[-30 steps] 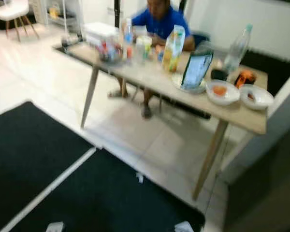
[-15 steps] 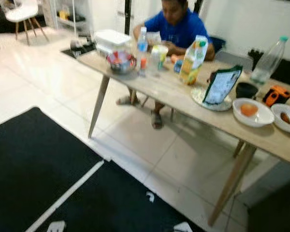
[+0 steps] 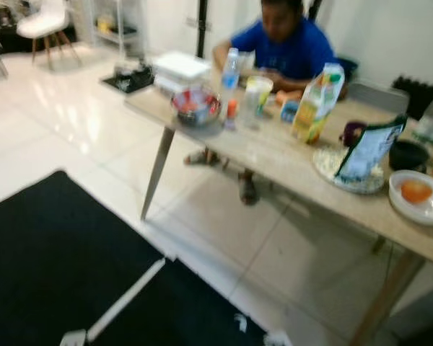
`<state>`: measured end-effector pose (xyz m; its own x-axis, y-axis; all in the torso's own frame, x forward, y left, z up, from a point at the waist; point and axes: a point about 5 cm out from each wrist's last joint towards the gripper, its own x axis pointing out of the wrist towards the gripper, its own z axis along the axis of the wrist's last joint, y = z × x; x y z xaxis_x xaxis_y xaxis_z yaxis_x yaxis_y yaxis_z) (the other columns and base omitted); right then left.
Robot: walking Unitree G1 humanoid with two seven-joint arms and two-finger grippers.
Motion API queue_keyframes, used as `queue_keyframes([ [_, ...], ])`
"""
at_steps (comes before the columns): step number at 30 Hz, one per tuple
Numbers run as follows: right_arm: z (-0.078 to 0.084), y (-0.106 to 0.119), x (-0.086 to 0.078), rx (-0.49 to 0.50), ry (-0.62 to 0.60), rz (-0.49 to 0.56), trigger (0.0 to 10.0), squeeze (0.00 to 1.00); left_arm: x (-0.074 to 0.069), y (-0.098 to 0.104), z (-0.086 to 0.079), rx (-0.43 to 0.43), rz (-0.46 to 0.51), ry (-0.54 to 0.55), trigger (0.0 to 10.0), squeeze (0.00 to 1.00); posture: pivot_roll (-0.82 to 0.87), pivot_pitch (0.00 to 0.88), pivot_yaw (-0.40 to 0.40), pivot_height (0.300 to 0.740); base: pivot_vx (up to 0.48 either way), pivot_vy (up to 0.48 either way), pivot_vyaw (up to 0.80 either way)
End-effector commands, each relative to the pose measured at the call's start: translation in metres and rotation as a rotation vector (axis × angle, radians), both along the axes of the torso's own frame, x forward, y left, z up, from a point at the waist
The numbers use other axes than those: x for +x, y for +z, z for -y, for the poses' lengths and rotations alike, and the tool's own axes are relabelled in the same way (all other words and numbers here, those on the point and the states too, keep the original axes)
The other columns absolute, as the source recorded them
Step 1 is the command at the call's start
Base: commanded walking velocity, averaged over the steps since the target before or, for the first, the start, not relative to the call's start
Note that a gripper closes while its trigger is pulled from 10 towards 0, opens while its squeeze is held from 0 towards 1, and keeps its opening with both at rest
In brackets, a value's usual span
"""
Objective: Restocking fridge
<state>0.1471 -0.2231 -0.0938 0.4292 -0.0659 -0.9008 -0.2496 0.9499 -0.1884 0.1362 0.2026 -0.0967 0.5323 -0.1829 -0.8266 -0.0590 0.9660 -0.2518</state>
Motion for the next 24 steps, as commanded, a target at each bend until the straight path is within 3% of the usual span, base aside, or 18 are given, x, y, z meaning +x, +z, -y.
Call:
queue_keyframes([
  [1, 0.005, 0.002, 0.001, -0.005, -0.032, 0.014, 10.0, 0.0, -0.006, -0.002, -0.003, 0.004, -0.025, -0.004, 10.0, 0.0, -0.02, 0.099, 0.006, 0.74, 0.398, 0.0, 0.0],
  [4, 0.005, 0.002, 0.002, -0.001, -0.054, 0.026, 10.0, 0.0, -0.008, -0.001, -0.011, 0.025, -0.037, -0.02, 10.0, 0.0, -0.03, 0.074, 0.012, 0.74, 0.399, 0.0, 0.0],
  [8, -0.006, -0.001, 0.0, 0.01, -0.057, 0.024, 10.0, 0.0, -0.006, 0.005, -0.033, 0.058, -0.028, 0.019, 10.0, 0.0, -0.05, 0.085, 0.007, 0.74, 0.367, 0.0, 0.0],
  [12, -0.019, -0.001, 0.006, 0.03, 0.001, 0.026, 10.0, 0.0, 0.005, 0.011, -0.047, 0.108, -0.005, 0.043, 10.0, 0.0, -0.05, 0.101, -0.007, 0.74, 0.126, 0.0, 0.0],
  [17, -0.02, 0.001, 0.012, 0.026, 0.037, 0.036, 10.0, 0.0, 0.022, 0.018, -0.047, 0.101, 0.059, 0.085, 10.0, 0.0, -0.06, 0.124, -0.024, 0.74, 0.0, 0.0, 0.0],
  [24, -0.003, -0.002, -0.003, -0.004, 0.004, -0.001, 10.0, 0.0, 0.01, 0.009, -0.033, 0.094, 0.021, 0.076, 10.0, 0.0, -0.03, 0.129, -0.035, 0.74, 0.0, 0.0, 0.0],
])
